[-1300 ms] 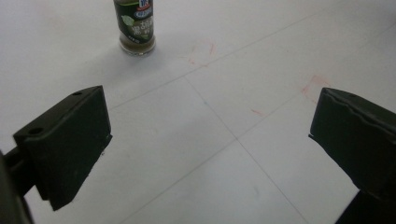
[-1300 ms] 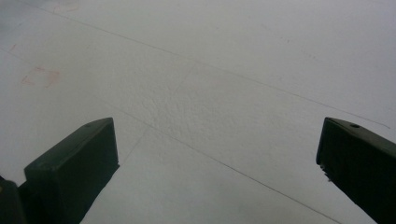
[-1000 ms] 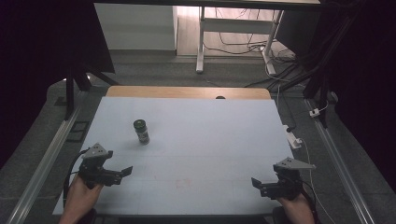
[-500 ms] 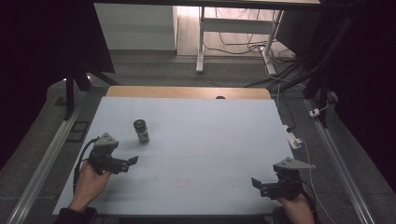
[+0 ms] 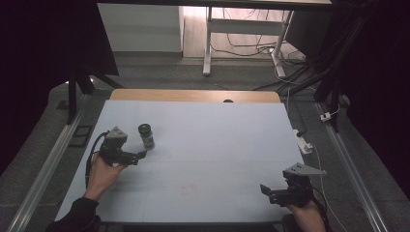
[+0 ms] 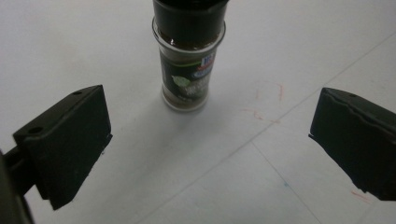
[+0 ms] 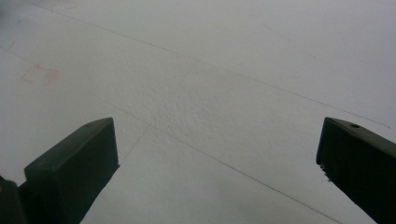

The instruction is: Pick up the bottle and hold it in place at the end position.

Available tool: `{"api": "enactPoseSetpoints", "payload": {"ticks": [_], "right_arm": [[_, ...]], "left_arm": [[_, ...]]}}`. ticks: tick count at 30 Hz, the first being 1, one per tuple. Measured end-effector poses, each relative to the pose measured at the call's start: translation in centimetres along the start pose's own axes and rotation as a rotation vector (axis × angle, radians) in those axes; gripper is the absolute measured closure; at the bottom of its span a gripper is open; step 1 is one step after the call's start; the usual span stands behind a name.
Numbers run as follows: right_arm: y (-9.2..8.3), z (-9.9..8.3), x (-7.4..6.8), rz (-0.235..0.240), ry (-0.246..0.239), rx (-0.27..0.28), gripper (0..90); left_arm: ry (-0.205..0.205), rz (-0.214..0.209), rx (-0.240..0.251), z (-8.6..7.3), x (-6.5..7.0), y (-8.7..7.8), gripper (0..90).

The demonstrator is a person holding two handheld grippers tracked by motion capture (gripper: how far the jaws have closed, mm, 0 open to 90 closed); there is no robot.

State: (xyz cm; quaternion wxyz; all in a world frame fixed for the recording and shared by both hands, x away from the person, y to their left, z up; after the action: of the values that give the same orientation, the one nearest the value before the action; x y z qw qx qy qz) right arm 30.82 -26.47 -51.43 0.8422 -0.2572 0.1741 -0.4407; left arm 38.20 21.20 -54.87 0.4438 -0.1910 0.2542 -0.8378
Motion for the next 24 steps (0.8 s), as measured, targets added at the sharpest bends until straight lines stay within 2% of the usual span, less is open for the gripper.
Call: {"api": "enactPoseSetpoints", "payload": {"ticks": [8, 15, 17, 19, 20, 22, 24], "right_arm": [[0.0, 0.0, 0.0, 0.000, 0.000, 0.001, 0.0], [0.0, 0.0, 0.0, 0.001, -0.002, 0.000, 0.0], [0.0, 0.0, 0.0, 0.000, -0.005, 0.001, 0.0], [0.0, 0.0, 0.0, 0.000, -0.006, 0.001, 0.0], [0.0, 0.0, 0.0, 0.000, -0.006, 0.001, 0.0], [0.0, 0.0, 0.0, 0.000, -0.008, 0.000, 0.0], [0.0, 0.0, -0.1, 0.002, -0.010, -0.002, 0.0]], "left_arm": [[0.015, 0.000, -0.027, 0.5, -0.7, 2.5, 0.0], [0.046, 0.018, -0.051, 1.0, -1.2, 4.1, 0.4], [0.054, 0.026, -0.056, 1.0, -1.4, 4.4, 3.0], [0.070, 0.030, -0.056, 1.0, -1.5, 4.5, 11.5], [0.078, 0.029, -0.055, 1.0, -1.5, 4.5, 11.5], [0.084, 0.036, -0.051, 1.1, -1.7, 4.5, 18.8], [0.080, 0.024, -0.040, 1.2, -1.7, 4.4, 25.9]]}}
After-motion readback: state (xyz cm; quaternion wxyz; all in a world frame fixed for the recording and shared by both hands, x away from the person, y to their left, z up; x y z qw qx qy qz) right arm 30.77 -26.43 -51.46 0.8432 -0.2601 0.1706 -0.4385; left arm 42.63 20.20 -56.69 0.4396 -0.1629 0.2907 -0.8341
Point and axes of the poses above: each handheld gripper's, and its own axes: y roughly forward along the jaws, z roughly out of its top, x roughly to its right, the point moved 8 cm from there along y, roughly forward along the jaws, and after that the axes turned 6 degrees about x, right-handed, at the moved point
